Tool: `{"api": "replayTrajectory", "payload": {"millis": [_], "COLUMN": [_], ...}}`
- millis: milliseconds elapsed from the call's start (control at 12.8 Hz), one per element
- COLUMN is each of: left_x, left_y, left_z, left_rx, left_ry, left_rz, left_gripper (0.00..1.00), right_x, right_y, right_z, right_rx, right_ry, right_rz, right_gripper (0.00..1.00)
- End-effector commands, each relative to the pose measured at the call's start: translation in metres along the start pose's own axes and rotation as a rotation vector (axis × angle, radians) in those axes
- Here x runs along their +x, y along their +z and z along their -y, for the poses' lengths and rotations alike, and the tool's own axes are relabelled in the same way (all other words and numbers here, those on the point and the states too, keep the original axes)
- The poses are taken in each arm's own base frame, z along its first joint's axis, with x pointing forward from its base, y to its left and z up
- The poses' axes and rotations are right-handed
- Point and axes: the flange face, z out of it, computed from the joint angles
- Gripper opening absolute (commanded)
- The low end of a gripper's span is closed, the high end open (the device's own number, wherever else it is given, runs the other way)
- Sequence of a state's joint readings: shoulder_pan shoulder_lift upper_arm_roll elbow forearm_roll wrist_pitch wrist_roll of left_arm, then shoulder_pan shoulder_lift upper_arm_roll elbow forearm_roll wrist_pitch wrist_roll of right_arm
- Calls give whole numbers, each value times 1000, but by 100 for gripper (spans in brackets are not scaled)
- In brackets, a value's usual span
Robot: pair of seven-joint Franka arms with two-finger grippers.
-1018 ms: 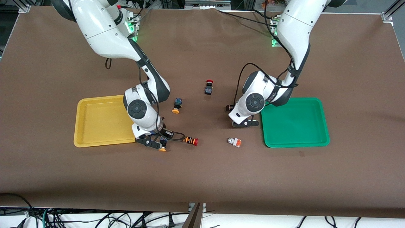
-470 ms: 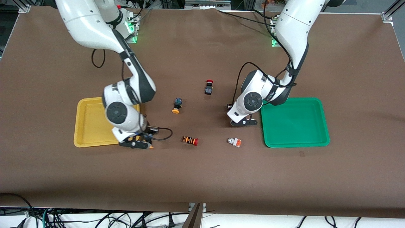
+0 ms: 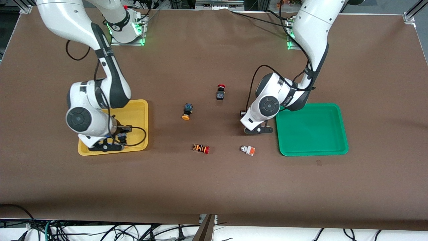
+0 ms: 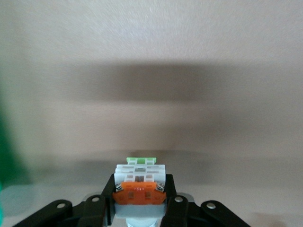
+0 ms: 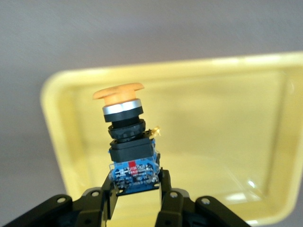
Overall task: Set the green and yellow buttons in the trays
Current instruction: 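Lower the yellow button into the yellow tray while the left gripper carries the block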
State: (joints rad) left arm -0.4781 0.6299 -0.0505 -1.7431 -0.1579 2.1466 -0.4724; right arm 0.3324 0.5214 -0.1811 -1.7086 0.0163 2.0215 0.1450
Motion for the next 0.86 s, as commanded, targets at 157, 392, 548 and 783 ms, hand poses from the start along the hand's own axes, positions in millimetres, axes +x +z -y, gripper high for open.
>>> {"api": "replayTrajectory", "payload": {"millis": [157, 392, 548, 783], "left_x": [7, 33, 50, 73], "left_y": [-76, -110, -119, -99], "left_z": [51, 124, 169, 217], "left_rx": [27, 34, 5, 30], "left_ry": [42, 172, 246, 299], "left_rz": [55, 92, 81, 66], "left_gripper": [0, 2, 2, 6], "right_x": [-39, -45, -51, -51], "right_y": [23, 57, 78, 89], "right_z": [-57, -81, -92, -100], "right_rx": [1, 2, 4, 3], "right_ry": [-9, 32, 31, 39], "right_rz": [50, 54, 37, 52], "right_gripper": [2, 2, 2, 18]}}
